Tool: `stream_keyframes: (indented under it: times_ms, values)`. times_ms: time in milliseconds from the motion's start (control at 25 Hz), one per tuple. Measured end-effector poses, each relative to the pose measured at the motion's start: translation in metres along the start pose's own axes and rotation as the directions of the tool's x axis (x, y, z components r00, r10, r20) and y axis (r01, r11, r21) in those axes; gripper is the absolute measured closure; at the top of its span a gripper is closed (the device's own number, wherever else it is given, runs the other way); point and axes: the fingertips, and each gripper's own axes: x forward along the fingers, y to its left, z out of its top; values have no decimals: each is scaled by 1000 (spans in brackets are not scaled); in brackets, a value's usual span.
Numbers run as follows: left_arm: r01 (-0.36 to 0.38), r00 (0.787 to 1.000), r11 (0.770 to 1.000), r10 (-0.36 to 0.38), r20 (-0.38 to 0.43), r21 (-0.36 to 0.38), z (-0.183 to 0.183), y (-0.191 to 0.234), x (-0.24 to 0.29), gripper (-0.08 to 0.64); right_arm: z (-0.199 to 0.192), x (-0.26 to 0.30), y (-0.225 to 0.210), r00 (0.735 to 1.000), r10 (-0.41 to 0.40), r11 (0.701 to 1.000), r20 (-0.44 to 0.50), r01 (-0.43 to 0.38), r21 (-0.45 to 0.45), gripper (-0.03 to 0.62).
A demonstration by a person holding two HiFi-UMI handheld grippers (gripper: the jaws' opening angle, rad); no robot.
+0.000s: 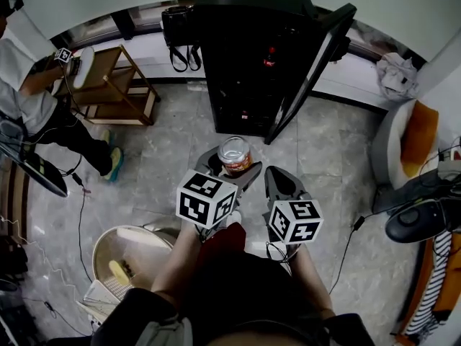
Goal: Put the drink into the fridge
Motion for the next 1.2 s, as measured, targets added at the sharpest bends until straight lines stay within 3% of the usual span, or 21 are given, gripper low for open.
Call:
stream_keyframes:
  times_ms: [320, 1200]
  values:
    - [-3, 1000, 1000, 3, -6, -10, 19, 43, 26, 218, 21, 44, -17, 1000, -27, 1000, -11, 27, 4, 574]
    - [-15, 999, 1000, 16, -51, 13, 38, 101, 119, 218, 34, 117, -91, 997, -56, 998, -61, 57, 25, 574]
